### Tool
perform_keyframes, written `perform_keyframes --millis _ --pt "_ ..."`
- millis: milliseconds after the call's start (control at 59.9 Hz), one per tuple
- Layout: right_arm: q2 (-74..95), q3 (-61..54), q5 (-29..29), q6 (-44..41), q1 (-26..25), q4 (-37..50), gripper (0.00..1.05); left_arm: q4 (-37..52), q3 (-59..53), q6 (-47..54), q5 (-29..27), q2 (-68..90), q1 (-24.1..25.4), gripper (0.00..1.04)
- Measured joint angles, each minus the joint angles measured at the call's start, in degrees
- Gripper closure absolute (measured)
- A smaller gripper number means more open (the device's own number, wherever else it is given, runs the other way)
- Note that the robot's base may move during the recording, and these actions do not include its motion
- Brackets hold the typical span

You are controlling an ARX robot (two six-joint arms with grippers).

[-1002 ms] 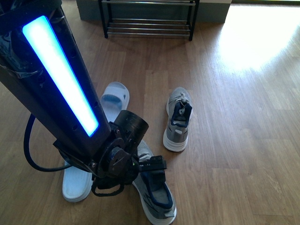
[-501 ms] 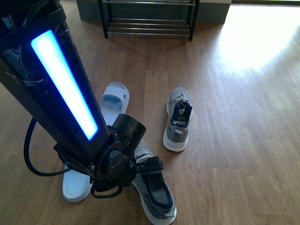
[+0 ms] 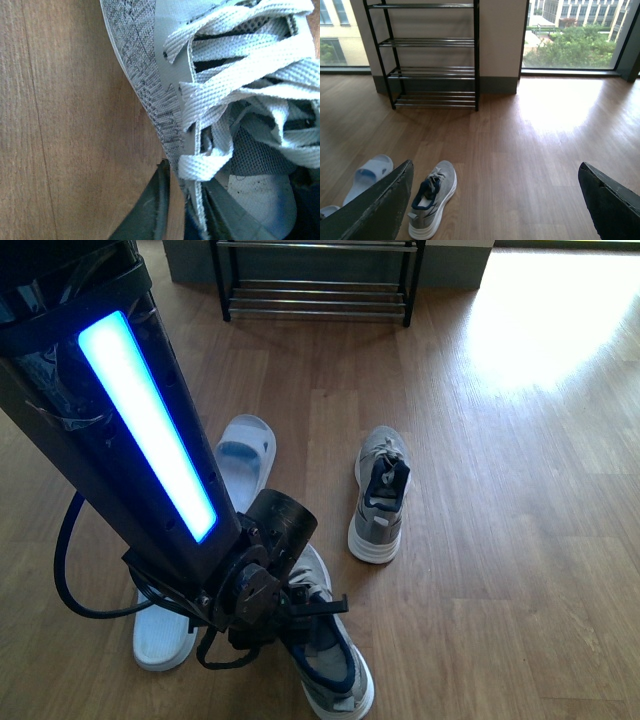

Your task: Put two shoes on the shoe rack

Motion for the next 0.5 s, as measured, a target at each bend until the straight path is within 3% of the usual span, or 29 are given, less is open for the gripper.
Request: perform_keyframes --millis 234,368,501 --pt "0.0 0.0 0.0 0.0 0.0 0.0 0.09 3.7 -7.5 1.7 -9.4 -5.2 1.9 1.04" --pt "0.0 0.0 0.0 0.0 0.0 0.0 0.09 7.8 -20.6 6.1 -17.0 -22.3 4.3 1.04" --pt "0.0 0.0 0.0 0.0 0.0 0.0 0.09 9.2 -30.9 12.0 -20.2 -41.8 6.2 1.04"
